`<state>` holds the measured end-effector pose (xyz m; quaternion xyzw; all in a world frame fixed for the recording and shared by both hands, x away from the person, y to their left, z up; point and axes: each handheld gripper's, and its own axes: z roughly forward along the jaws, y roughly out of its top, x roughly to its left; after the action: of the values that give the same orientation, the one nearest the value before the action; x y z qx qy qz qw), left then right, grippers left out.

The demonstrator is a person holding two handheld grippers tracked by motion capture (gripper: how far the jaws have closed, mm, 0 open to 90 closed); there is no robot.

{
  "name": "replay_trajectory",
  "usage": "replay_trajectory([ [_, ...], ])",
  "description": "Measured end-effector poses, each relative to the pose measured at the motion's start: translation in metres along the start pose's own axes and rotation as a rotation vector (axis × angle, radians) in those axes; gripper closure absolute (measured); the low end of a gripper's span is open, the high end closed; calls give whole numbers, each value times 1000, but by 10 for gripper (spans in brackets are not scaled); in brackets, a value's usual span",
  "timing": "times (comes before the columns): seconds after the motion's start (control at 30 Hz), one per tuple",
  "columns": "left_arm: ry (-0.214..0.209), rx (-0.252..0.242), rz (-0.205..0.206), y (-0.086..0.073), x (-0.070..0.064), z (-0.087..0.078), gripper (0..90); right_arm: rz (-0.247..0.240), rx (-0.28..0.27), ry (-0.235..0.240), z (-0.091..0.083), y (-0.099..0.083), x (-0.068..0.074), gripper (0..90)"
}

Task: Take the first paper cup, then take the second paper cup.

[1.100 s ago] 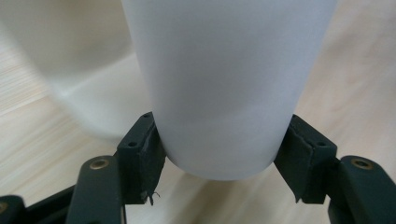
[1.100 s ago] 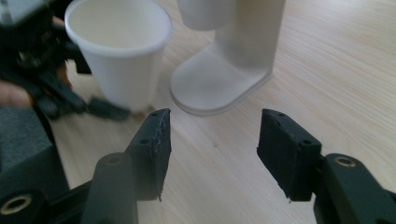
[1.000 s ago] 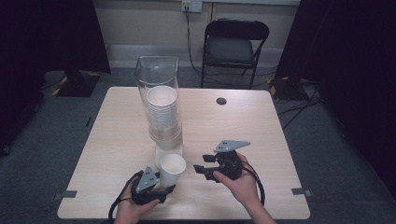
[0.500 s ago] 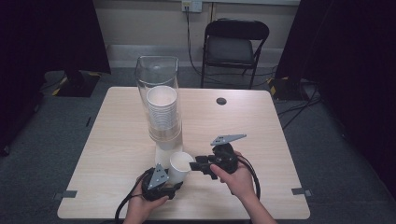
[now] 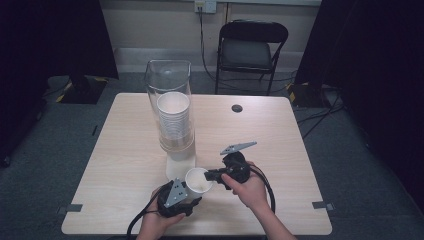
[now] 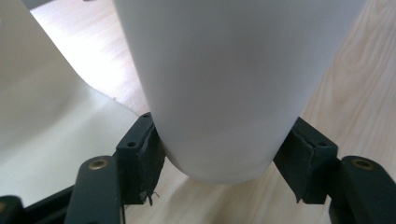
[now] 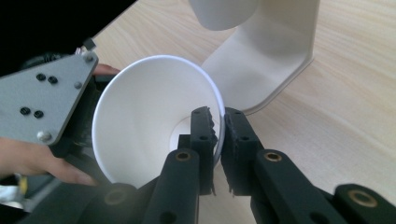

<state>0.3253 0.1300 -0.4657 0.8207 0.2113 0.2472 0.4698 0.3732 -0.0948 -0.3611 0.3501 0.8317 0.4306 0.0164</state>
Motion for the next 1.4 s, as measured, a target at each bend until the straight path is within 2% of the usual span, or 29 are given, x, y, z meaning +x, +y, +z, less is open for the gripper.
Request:
replay_trajectory([
  [0.03, 4, -1, 10, 1, 1, 0, 362, 12, -4, -1, -2, 0, -3, 865],
  [0.13, 2, -20, -2, 3, 1, 1, 359, 39, -17, 15, -5, 0, -9, 879],
  [0.2, 3, -5, 3, 4, 1, 2, 323, 50, -20, 16, -9, 1, -12, 881],
  [0.23, 14, 30, -10, 2, 3, 2, 273, 50, -47, -11, -17, 3, -17, 882],
  [0.3, 10, 35, -22, -2, 4, 1, 262, 77, -65, -25, -26, 4, -26, 881],
  [0.33, 10, 35, -22, -2, 4, 1, 260, 77, -65, -25, -26, 4, -26, 881],
  [0.4, 10, 45, -22, -4, 6, -2, 252, 93, -75, -73, -35, 5, -36, 881],
  [0.43, 10, 68, -40, -7, 9, -6, 223, 111, -74, -142, -44, 6, -47, 880],
  [0.5, 19, 77, -49, -12, 13, -10, 217, 136, -76, -212, -52, 5, -60, 879],
  [0.53, 18, 87, -62, -14, 16, -12, 216, 135, -58, -248, -54, 5, -67, 878],
  [0.6, 23, 95, -76, -16, 19, -13, 206, 176, -47, -284, -57, 3, -76, 877],
  [0.63, 29, 101, -87, -17, 21, -15, 206, 176, -47, -284, -57, 3, -76, 877],
  [0.67, 34, 103, -102, -20, 25, -18, 189, 205, -38, -317, -58, 2, -84, 873],
  [0.73, 37, 107, -104, -20, 27, -19, 187, 221, -28, -328, -57, 1, -88, 860],
  [0.77, 47, 113, -120, -22, 31, -22, 181, 243, -33, -336, -56, 0, -95, 835],
  [0.8, 47, 113, -120, -22, 31, -22, 179, 243, -33, -336, -56, 0, -95, 835],
  [0.83, 46, 112, -136, -23, 32, -22, 179, 240, -15, -357, -55, 0, -97, 823],
  [0.87, 50, 123, -146, -25, 33, -24, 179, 238, -27, -376, -53, -1, -99, 782],
  [0.97, 54, 127, -149, -26, 35, -25, 179, 238, -34, -384, -51, -1, -100, 702],
  [1.0, 54, 127, -149, -26, 35, -25, 179, 238, -34, -384, -51, -1, -100, 702],
  [1.1, 64, 133, -166, -27, 37, -29, 179, 240, -95, -358, -56, -1, -99, 534],
  [1.13, 64, 133, -166, -27, 37, -29, 179, 240, -95, -358, -56, -1, -99, 534],
  [1.17, 64, 125, -169, -28, 39, -31, 179, 213, -131, -368, -61, -2, -95, 420],
  [1.2, 64, 125, -169, -28, 39, -31, 179, 177, -157, -382, -65, -4, -93, 377],
  [1.3, 73, 126, -176, -28, 41, -34, 179, 114, -248, -371, -80, -16, -90, 213],
  [1.37, 74, 131, -178, -28, 41, -35, 179, 97, -261, -387, -85, -22, -90, 184],
  [1.4, 78, 123, -181, -28, 42, -36, 179, 57, -294, -417, -95, -35, -88, 183],
])
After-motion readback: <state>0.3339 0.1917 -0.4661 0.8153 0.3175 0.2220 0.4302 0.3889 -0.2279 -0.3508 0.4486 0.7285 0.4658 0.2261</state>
